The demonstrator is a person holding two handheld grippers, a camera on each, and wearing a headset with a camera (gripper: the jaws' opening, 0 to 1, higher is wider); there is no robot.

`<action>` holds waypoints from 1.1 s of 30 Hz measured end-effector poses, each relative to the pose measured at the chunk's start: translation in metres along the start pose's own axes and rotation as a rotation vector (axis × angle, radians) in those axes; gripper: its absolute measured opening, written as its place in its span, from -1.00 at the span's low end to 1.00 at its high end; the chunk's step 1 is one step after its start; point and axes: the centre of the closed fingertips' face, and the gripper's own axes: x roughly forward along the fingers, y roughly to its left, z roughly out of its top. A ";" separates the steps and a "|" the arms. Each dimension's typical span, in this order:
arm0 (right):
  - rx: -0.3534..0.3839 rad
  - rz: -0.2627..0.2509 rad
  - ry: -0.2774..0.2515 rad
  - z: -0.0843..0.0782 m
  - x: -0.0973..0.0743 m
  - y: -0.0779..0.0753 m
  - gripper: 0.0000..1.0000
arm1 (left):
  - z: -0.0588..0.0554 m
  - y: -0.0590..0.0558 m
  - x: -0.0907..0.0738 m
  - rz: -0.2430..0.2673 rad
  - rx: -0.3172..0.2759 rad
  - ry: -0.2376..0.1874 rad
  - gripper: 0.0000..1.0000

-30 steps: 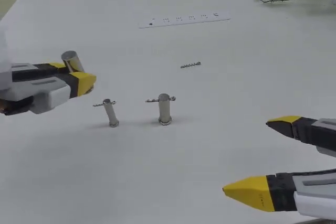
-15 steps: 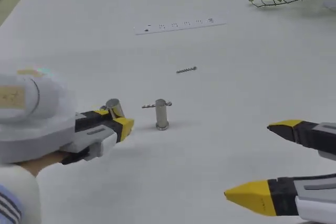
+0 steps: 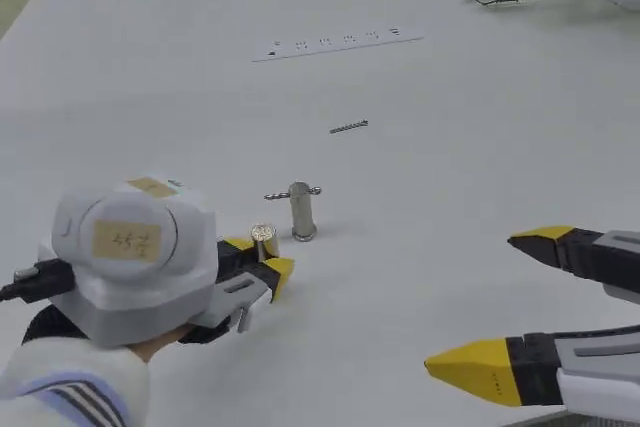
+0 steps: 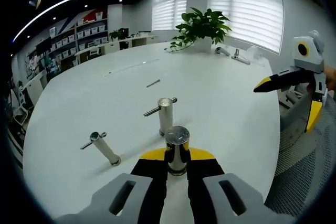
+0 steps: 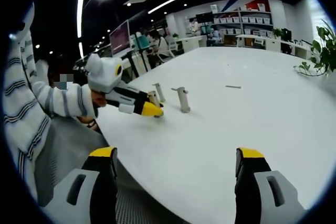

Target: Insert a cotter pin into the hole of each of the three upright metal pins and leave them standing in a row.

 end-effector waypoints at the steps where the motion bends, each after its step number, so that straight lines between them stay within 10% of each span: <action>1: -0.001 -0.002 0.002 0.000 0.000 0.000 0.88 | 0.000 -0.001 0.000 -0.004 0.004 0.001 -0.77; 33: -0.009 -0.013 -0.006 0.004 0.003 -0.010 0.86 | -0.008 -0.023 0.016 -0.052 0.050 -0.008 -0.77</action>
